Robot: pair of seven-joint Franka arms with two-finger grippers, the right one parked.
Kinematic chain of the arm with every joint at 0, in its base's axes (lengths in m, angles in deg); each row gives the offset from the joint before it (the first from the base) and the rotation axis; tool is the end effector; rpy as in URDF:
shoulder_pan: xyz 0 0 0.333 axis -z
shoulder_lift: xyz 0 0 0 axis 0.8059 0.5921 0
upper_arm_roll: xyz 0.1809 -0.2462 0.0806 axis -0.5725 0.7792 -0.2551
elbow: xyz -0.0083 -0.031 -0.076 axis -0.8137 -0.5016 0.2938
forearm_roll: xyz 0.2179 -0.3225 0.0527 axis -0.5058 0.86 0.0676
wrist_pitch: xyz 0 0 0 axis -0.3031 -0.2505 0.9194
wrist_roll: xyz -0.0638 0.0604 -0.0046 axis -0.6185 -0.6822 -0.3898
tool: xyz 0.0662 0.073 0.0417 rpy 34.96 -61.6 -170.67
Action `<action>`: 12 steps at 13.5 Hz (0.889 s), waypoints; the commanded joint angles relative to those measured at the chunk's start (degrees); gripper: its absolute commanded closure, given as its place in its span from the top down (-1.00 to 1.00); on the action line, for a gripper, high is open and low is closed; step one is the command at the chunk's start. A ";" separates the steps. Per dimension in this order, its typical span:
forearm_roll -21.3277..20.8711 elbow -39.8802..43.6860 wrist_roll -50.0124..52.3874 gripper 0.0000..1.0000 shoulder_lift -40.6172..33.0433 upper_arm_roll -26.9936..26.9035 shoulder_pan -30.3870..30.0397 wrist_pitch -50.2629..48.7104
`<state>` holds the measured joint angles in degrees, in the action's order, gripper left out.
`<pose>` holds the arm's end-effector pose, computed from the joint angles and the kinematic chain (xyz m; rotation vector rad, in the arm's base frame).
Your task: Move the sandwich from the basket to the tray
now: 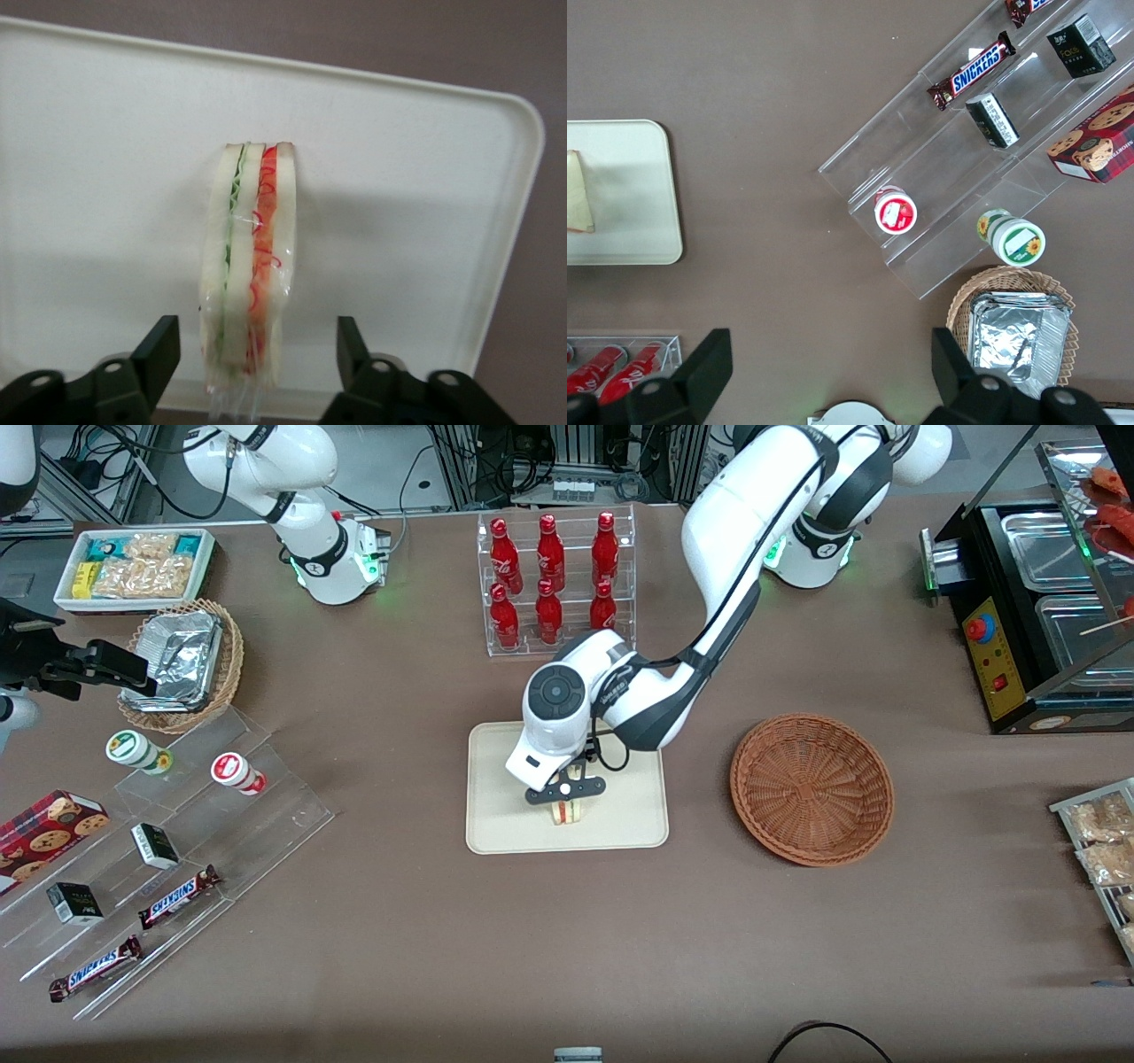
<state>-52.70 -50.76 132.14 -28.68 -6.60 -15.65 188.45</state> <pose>0.5231 -0.5412 0.2896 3.0714 0.2471 -0.1224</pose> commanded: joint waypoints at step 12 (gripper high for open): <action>6.53 -15.29 -19.18 1.00 -17.70 -18.02 0.09 -7.02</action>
<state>-48.33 -58.96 118.31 -40.36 -21.59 -15.99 181.65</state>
